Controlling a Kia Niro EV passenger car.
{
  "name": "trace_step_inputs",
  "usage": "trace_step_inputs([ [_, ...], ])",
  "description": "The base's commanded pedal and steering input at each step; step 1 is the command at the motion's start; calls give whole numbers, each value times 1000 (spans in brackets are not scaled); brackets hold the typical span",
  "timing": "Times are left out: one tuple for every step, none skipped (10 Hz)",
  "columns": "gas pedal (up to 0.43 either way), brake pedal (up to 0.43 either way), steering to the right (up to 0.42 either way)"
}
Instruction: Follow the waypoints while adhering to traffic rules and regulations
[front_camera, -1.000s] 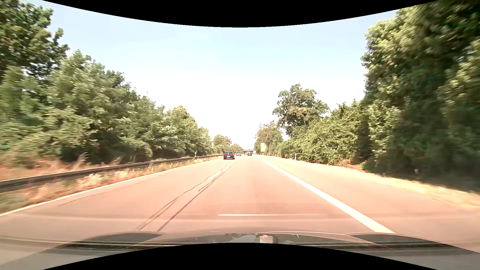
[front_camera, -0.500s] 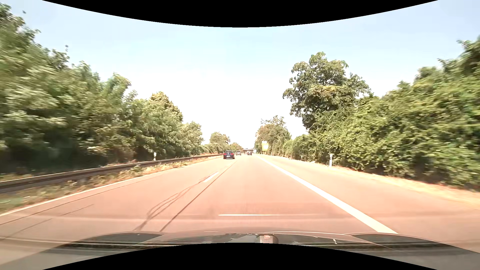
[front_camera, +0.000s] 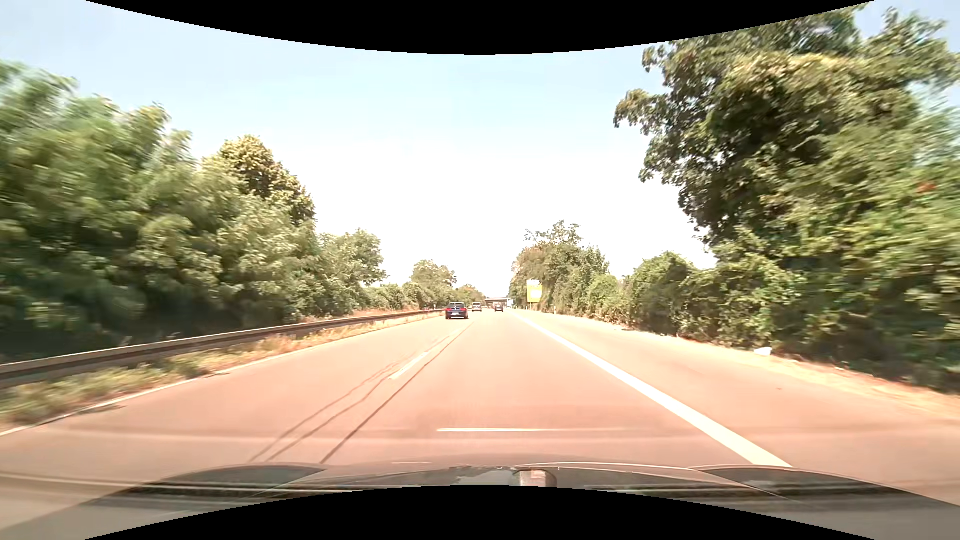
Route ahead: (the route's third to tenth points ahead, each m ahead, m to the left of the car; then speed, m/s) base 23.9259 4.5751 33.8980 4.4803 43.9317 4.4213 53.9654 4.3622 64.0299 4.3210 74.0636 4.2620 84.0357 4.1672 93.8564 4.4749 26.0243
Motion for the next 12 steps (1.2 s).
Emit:
trace_step_inputs([
  [209,0,-1],
  [209,0,-1],
  [209,0,-1],
  [209,0,-1],
  [209,0,-1],
  [209,0,-1],
  [209,0,-1],
  [209,0,-1],
  [209,0,-1],
  [209,0,-1],
  [209,0,-1],
  [209,0,-1],
])
